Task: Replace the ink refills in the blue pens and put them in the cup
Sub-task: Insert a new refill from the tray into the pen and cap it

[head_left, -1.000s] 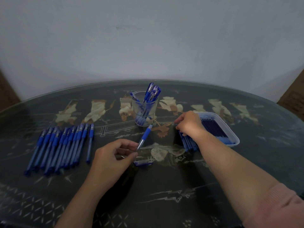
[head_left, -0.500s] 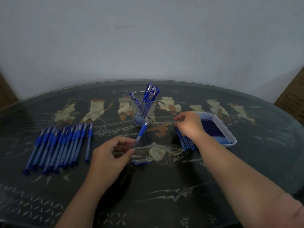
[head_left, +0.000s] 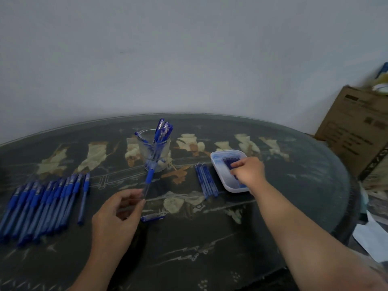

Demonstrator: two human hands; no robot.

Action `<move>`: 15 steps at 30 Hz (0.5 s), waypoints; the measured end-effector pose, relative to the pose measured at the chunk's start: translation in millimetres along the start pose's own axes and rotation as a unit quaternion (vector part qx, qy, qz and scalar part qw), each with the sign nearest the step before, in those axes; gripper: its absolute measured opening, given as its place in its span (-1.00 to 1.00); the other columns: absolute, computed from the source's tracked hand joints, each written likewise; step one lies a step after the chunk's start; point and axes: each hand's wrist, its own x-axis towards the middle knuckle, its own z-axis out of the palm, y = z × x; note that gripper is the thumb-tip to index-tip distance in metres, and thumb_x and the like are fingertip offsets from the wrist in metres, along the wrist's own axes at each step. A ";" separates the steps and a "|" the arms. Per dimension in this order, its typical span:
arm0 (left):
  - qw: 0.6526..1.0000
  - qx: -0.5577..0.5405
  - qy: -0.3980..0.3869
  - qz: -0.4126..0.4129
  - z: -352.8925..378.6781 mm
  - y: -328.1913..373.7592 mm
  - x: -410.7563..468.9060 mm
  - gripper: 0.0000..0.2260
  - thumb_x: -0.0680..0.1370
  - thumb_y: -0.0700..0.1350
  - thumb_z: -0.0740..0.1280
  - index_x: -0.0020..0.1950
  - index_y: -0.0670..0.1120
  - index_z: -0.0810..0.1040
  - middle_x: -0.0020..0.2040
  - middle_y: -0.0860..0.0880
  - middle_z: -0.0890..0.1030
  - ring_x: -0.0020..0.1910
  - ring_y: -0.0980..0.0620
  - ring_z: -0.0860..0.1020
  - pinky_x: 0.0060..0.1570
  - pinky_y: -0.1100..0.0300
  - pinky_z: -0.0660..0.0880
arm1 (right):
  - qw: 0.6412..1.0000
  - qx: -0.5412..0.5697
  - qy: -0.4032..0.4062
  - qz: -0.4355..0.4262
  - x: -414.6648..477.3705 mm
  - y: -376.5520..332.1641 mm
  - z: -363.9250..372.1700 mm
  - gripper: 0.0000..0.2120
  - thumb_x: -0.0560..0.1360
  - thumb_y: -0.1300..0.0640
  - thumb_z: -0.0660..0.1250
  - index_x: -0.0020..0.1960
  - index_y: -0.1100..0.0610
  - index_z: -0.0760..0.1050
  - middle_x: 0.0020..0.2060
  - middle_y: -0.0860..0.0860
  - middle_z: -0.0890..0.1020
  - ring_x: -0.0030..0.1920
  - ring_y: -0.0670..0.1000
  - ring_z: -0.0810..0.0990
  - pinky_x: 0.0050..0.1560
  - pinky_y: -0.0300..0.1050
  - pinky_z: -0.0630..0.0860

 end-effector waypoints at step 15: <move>1.000 -0.012 0.003 0.008 2.5 -5.1 3.2 -0.71 0.41 -0.34 0.49 -0.08 0.06 0.62 -0.14 0.09 0.68 -0.11 0.25 0.62 -0.10 0.53 0.49 | 0.999 0.032 0.000 0.035 6.8 -10.6 11.5 -0.88 0.50 0.24 0.34 -0.08 0.12 0.66 -0.14 0.03 0.65 -0.06 0.05 0.62 -0.09 -0.13 0.51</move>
